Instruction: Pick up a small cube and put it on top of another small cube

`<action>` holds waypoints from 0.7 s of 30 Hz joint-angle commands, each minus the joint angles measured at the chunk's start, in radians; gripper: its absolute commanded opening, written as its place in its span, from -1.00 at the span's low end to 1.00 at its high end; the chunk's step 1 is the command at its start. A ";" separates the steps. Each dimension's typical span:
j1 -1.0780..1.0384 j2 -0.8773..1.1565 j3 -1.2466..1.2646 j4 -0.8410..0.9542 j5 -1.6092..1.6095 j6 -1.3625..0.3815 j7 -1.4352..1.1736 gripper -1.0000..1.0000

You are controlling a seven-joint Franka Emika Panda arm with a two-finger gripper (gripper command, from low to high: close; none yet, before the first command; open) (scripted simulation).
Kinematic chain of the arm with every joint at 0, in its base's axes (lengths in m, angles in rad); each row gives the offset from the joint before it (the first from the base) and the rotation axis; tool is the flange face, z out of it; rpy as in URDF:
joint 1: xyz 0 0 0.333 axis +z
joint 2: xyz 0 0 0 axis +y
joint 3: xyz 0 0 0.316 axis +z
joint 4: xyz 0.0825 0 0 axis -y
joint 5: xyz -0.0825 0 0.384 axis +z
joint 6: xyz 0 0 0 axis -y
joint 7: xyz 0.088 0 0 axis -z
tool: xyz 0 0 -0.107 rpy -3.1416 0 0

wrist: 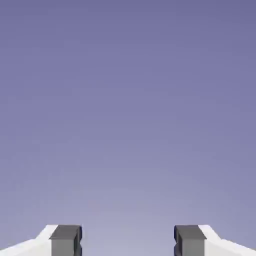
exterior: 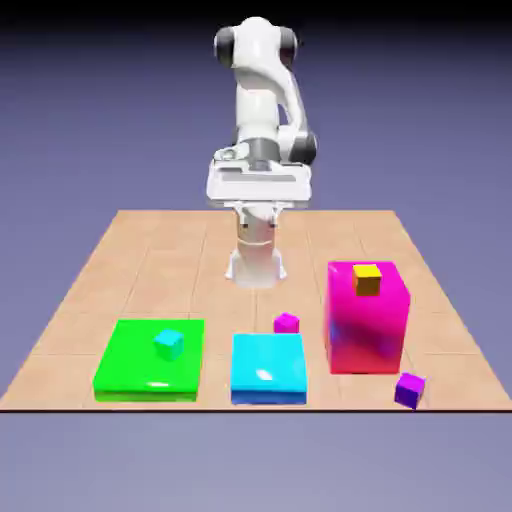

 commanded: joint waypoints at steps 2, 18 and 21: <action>0.015 0.073 -0.011 0.013 0.053 -0.081 0.034 0.00; 0.131 0.644 -0.097 0.119 0.467 -0.718 0.301 0.00; 0.131 0.716 -0.062 0.115 0.532 -0.648 0.254 0.00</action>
